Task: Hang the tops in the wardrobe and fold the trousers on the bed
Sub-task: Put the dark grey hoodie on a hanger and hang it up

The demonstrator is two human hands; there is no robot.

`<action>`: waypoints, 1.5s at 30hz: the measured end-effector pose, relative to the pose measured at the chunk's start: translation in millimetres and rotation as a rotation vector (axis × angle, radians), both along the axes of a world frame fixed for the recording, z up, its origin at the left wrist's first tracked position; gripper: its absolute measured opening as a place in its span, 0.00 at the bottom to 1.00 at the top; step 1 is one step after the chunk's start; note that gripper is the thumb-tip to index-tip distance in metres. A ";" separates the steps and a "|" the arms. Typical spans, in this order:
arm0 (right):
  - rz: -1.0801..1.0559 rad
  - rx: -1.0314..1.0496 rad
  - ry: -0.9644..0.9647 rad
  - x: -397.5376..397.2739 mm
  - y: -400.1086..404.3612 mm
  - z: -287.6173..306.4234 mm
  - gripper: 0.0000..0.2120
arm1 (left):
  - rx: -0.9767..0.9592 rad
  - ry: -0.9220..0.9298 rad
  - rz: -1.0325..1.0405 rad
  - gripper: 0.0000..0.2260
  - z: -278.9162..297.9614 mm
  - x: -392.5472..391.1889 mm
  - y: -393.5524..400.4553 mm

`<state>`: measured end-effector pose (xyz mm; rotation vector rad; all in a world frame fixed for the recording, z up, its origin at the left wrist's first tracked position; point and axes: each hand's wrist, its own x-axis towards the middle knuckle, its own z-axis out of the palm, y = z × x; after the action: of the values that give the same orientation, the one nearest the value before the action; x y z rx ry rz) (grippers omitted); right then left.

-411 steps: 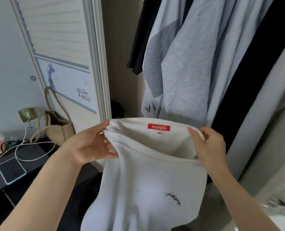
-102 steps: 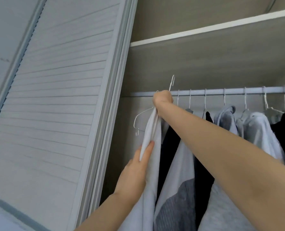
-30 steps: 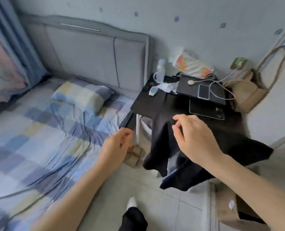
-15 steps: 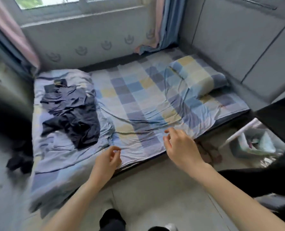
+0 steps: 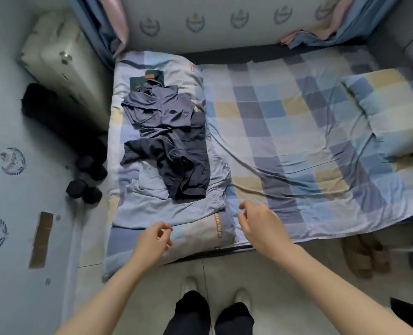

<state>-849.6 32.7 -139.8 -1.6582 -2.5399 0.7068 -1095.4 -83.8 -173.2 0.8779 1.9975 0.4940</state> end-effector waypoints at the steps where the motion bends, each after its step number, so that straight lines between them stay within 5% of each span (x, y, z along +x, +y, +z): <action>1: 0.012 -0.008 -0.013 -14.2 16.8 -8.8 0.12 | -0.011 -0.009 0.018 0.06 -9.4 -14.4 14.9; 13: 0.152 -0.124 -0.048 -128.8 204.6 -101.2 0.12 | -0.051 0.087 0.132 0.06 -96.7 -96.8 184.7; 30: 0.411 0.032 -0.173 -276.6 428.2 -318.7 0.16 | 0.021 0.511 -0.215 0.13 -290.0 -218.6 420.9; 40: 0.577 0.060 -0.440 -346.7 487.6 -403.6 0.23 | -0.205 0.572 -0.275 0.21 -369.4 -265.4 489.6; 45: 0.560 0.142 -0.274 -340.4 470.0 -421.9 0.14 | 0.034 0.561 -0.041 0.18 -368.5 -262.3 471.5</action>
<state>-1190.0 502.7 -561.7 -1.0596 -3.2019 0.3097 -1357.6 387.7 -541.6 1.1705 2.4711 0.2739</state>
